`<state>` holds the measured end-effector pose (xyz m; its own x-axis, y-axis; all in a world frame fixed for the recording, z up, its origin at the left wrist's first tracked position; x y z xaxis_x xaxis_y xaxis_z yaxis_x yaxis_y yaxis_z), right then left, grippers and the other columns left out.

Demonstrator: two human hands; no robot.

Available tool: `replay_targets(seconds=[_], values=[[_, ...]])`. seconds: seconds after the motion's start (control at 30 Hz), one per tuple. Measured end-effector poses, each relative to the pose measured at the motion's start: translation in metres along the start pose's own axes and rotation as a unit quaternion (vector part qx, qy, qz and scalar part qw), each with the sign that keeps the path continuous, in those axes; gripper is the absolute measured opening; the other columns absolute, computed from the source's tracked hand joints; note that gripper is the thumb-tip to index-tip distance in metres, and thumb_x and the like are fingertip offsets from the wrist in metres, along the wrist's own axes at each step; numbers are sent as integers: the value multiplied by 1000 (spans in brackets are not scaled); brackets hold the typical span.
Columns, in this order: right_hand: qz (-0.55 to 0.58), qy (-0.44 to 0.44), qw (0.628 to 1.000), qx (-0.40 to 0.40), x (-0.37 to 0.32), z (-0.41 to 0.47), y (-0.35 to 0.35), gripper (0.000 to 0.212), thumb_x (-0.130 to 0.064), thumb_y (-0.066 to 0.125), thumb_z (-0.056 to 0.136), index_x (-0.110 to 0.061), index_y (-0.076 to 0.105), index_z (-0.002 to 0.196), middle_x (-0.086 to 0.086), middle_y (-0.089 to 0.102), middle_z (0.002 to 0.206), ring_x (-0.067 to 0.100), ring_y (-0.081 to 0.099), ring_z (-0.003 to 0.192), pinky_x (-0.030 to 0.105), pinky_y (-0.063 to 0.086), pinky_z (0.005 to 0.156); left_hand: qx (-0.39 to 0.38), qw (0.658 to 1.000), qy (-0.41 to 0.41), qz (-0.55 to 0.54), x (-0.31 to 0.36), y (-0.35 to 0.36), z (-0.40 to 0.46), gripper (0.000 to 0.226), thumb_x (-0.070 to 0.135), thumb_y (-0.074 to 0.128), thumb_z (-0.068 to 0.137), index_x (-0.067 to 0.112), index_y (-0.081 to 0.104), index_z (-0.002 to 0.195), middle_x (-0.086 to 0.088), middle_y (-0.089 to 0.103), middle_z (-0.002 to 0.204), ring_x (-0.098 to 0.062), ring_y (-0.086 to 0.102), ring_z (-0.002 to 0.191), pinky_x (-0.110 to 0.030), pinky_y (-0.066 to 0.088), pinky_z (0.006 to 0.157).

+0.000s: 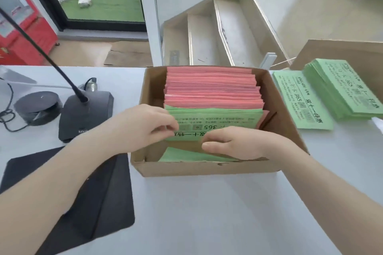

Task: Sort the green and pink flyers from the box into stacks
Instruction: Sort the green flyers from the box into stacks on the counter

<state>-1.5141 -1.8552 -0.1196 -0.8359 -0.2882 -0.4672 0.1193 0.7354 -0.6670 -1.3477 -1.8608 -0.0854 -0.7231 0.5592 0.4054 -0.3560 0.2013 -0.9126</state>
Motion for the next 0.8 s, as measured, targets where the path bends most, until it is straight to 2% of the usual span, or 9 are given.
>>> replay_targets(seconds=[0.1,0.23,0.37,0.43,0.47,0.57,0.63,0.7,0.8], values=[[28,73,992,-103,-11,7,16,60,-66,23,89,-36,37,139,-15,40,144,10,37,131,33,24,112,14,999,21,-44,-7,-1,-8,39,44,39,84,22,70,93,13,66,87,3,53,76,-16,46,68],[100,132,969,-181,-19,2,24,62,-65,22,89,-35,34,141,-18,31,147,7,27,137,22,17,106,20,997,50,-54,-8,5,-17,37,40,39,87,21,70,94,13,67,89,0,58,77,-16,47,69],[101,93,976,-171,-19,1,25,63,-65,29,86,-34,36,140,-19,35,145,5,31,136,27,20,113,33,995,73,-61,-9,9,-19,37,37,38,89,19,71,92,12,68,85,-5,58,78,-20,45,70],[92,49,981,-163,-21,-2,22,63,-66,41,83,-35,40,137,-21,45,136,0,41,126,28,29,110,40,994,75,-63,-8,8,-18,40,40,36,89,20,70,94,12,68,89,-4,58,80,-25,48,71],[91,29,983,-156,-23,-5,19,55,-58,50,85,-34,44,134,-20,52,127,0,49,117,27,35,105,42,994,72,-74,-7,8,-18,43,43,33,89,20,70,96,13,68,92,-3,58,83,-25,49,74],[88,-11,993,-72,-28,-8,4,13,-27,56,92,-30,61,103,-23,63,84,2,57,77,18,45,75,23,986,35,-161,-6,8,-17,55,54,25,85,24,66,107,19,65,98,1,55,95,-15,44,82],[61,-24,998,15,-32,-7,-8,16,-21,57,91,-32,58,80,-23,55,61,-1,47,57,12,37,60,4,980,16,-200,-2,8,-15,55,61,30,81,27,64,107,19,66,93,2,57,91,-13,44,78],[-5,-19,994,106,-32,-5,-17,19,-19,59,90,-27,56,73,-18,51,55,0,43,52,14,35,55,-7,982,0,-190,1,9,-11,46,66,43,80,30,61,103,21,64,87,3,58,87,-12,46,72],[-52,-3,971,233,-25,-3,-25,2,-19,62,87,-18,64,86,-12,63,72,7,56,70,28,47,69,21,994,-6,-108,1,8,-3,22,37,61,85,23,64,102,16,66,86,-4,61,78,-23,50,72]])
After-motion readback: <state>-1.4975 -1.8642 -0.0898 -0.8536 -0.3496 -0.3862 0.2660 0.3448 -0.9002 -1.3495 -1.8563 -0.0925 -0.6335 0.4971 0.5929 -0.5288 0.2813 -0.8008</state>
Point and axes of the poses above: each hand's wrist, its own z-axis towards the middle knuckle, its own y-axis out of the palm, x = y × z, the point moved 6 cm from there along z, towards the middle knuckle
